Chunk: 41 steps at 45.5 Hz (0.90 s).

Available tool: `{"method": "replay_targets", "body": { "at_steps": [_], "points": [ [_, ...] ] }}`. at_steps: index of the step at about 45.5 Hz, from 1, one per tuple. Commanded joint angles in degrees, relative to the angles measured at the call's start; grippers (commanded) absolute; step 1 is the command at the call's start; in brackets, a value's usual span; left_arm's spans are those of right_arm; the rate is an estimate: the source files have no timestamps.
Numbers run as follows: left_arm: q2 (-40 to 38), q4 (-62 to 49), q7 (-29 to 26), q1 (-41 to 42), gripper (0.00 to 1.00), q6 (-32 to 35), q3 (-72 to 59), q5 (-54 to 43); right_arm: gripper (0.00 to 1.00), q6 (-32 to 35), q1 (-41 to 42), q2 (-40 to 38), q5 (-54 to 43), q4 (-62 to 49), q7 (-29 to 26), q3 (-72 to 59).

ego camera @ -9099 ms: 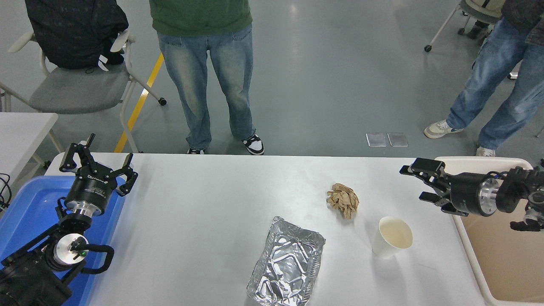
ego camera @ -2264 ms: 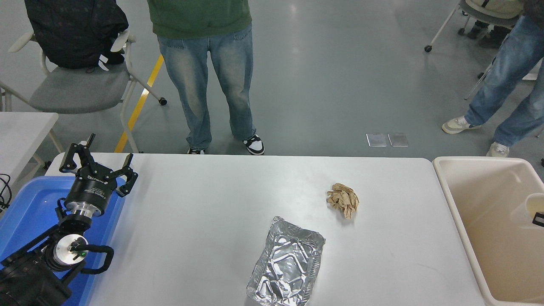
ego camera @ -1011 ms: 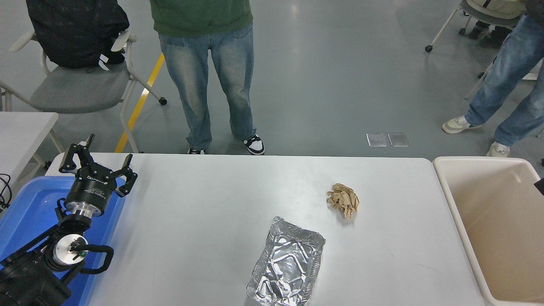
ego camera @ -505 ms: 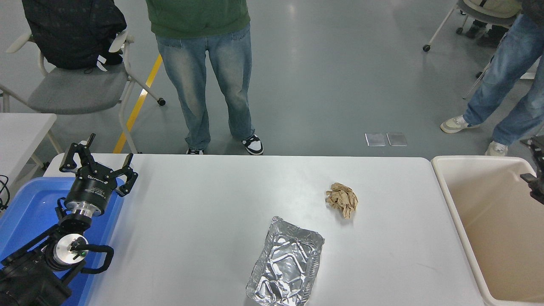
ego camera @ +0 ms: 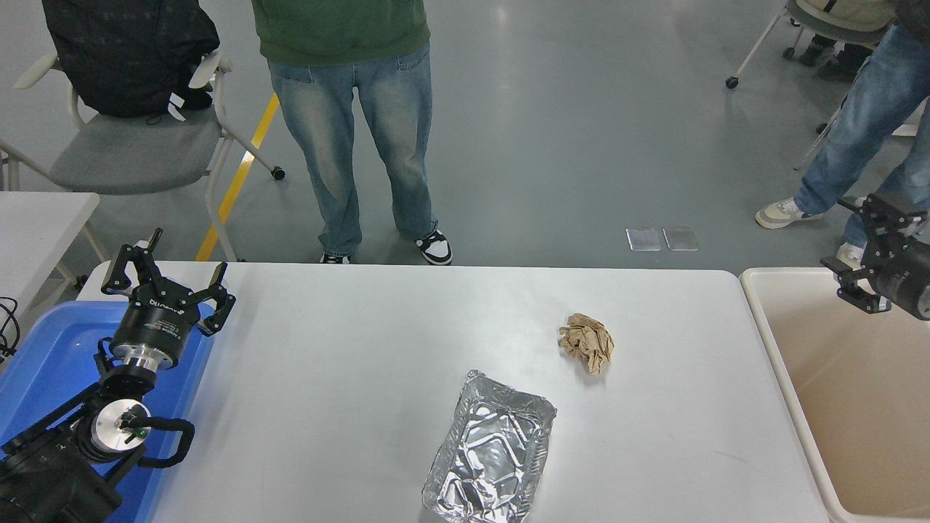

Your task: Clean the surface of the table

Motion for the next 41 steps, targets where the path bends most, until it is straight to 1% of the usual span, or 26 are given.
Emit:
{"method": "replay_targets", "body": {
  "at_steps": [1,5,9,12,14,17,20,25,29,41],
  "points": [
    [0.0,0.0,0.0,0.1,0.99,0.0,0.0,0.0,1.0,0.4,0.9,-0.1,0.1,1.1,0.0,3.9],
    [0.0,0.0,0.0,0.1,0.99,0.0,-0.1,0.0,1.0,-1.1,-0.5,0.1,-0.4,5.6,0.0,10.8],
    [0.0,0.0,0.0,0.0,0.99,0.0,0.0,0.0,1.0,-8.1,-3.5,0.1,-0.8,11.7,0.1,17.5],
    [0.0,0.0,0.0,0.0,0.99,0.0,0.0,0.0,1.0,-14.0,-6.1,-0.3,-0.7,18.4,0.7,23.7],
    [0.0,0.0,0.0,0.1,0.99,0.0,0.0,0.0,1.0,-16.2,-8.3,-0.5,-0.7,23.4,1.9,28.7],
    [0.0,0.0,-0.1,0.1,0.99,0.0,0.0,0.0,1.0,-16.3,-12.1,-0.8,-0.8,29.5,4.6,34.7],
    [0.0,0.0,-0.1,0.1,0.99,0.0,0.0,0.0,1.0,-15.7,-15.7,-0.2,-0.7,35.2,5.8,38.6],
    [0.0,0.0,-0.1,0.1,0.99,0.0,-0.1,0.0,1.0,-14.7,-21.0,1.5,-0.7,42.4,7.2,40.1],
    [0.0,0.0,-0.1,0.1,0.99,0.0,0.0,0.0,1.0,-14.8,-22.7,2.6,-0.7,42.8,7.2,39.9],
    [0.0,0.0,-0.1,0.1,0.99,0.0,0.0,0.0,1.0,-15.1,-22.2,6.7,0.0,38.1,7.4,40.0]
  ]
}}
